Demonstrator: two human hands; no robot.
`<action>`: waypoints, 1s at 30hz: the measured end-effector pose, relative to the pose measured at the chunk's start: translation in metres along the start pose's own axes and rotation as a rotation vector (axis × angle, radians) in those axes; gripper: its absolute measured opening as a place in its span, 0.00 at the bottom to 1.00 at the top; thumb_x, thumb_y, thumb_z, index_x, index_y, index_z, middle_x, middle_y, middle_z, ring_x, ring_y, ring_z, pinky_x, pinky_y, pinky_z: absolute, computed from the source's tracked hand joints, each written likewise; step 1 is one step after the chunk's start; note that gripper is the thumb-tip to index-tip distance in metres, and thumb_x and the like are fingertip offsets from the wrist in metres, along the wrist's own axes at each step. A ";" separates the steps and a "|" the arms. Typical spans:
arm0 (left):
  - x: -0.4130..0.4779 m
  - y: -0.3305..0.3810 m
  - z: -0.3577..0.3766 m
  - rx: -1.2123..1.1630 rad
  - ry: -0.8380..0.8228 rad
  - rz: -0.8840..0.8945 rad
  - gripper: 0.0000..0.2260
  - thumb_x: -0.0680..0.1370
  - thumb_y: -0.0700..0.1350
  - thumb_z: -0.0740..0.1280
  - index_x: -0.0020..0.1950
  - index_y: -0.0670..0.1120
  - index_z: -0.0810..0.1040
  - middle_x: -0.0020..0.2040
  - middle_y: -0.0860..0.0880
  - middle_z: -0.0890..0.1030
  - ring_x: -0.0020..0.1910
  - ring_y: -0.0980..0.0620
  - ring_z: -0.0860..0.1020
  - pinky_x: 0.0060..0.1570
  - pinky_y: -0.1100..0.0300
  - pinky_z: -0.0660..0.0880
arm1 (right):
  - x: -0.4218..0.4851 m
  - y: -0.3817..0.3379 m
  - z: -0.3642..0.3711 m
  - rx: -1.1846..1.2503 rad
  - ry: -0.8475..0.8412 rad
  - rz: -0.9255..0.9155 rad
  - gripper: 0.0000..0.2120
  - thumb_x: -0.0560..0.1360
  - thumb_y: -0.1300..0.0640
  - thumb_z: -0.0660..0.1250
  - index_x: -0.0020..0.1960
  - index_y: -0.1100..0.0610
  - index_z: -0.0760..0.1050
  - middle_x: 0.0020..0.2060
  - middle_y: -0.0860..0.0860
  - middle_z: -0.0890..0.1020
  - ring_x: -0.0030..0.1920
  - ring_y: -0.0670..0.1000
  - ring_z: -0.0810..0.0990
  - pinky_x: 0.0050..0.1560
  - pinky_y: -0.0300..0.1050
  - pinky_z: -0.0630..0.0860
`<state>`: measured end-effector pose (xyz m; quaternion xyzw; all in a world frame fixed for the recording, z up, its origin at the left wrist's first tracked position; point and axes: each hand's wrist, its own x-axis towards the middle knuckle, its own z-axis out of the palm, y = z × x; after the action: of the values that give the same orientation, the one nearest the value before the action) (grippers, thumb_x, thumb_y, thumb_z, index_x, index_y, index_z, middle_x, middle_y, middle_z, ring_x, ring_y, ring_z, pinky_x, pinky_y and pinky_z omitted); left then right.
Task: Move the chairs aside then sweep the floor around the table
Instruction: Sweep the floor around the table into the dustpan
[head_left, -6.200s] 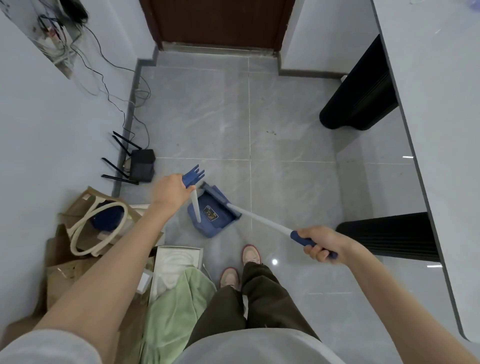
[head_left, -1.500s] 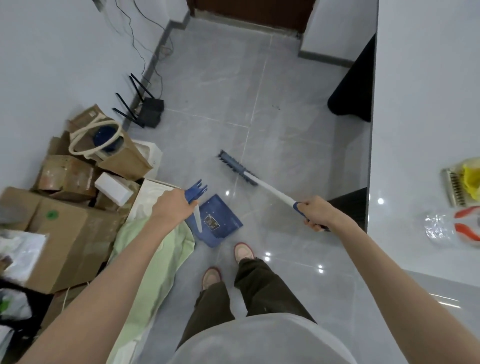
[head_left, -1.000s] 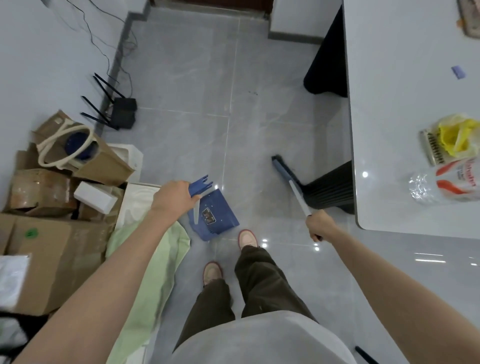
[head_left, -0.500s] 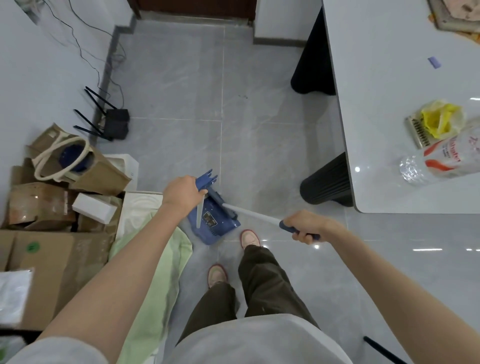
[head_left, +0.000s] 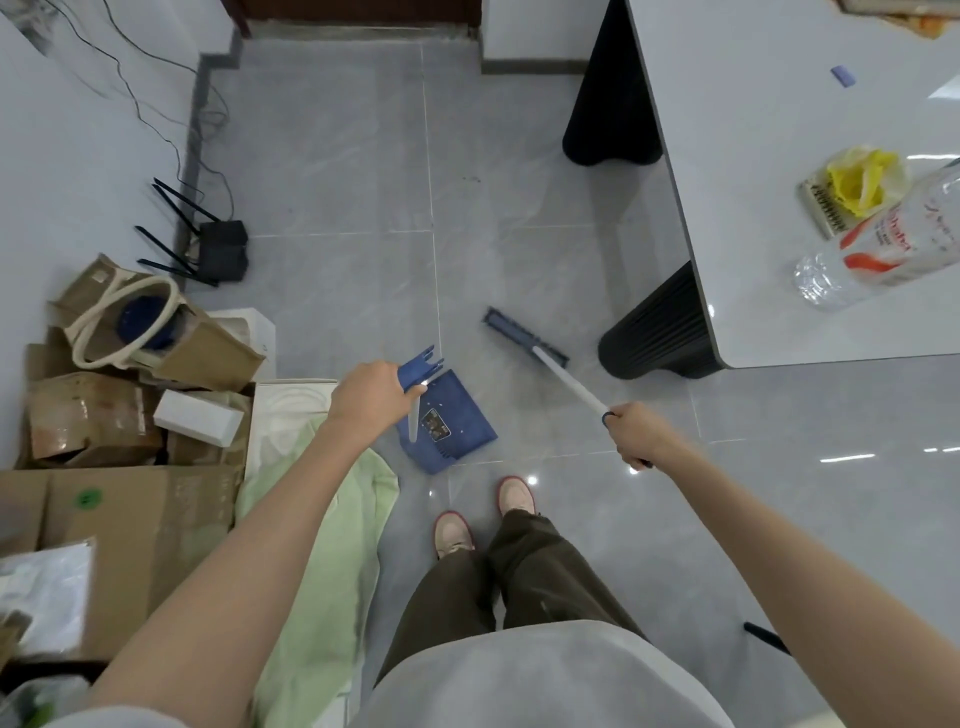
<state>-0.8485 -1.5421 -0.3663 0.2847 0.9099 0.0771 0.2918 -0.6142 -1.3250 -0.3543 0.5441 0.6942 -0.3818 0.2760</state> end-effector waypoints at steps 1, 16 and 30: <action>-0.003 -0.001 0.001 0.015 0.002 0.010 0.17 0.76 0.55 0.66 0.46 0.41 0.78 0.44 0.41 0.82 0.44 0.40 0.80 0.41 0.55 0.74 | 0.003 0.002 0.002 -0.001 0.004 0.023 0.14 0.79 0.63 0.53 0.51 0.70 0.75 0.26 0.56 0.71 0.23 0.53 0.69 0.24 0.40 0.64; -0.032 0.020 0.047 0.046 -0.029 0.006 0.16 0.77 0.55 0.66 0.50 0.42 0.79 0.45 0.43 0.82 0.45 0.43 0.80 0.39 0.58 0.72 | -0.003 0.042 0.022 -0.028 -0.155 0.135 0.12 0.75 0.69 0.53 0.33 0.63 0.66 0.31 0.61 0.72 0.23 0.52 0.67 0.26 0.40 0.62; -0.093 0.066 0.086 0.067 0.055 0.053 0.13 0.80 0.50 0.62 0.54 0.42 0.79 0.44 0.38 0.82 0.44 0.39 0.80 0.39 0.54 0.71 | -0.089 0.078 -0.022 0.251 -0.479 0.064 0.23 0.79 0.63 0.51 0.73 0.67 0.61 0.29 0.51 0.63 0.20 0.42 0.60 0.19 0.30 0.58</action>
<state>-0.7056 -1.5416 -0.3716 0.3161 0.9118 0.0623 0.2547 -0.5154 -1.3465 -0.2885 0.4900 0.5387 -0.5738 0.3747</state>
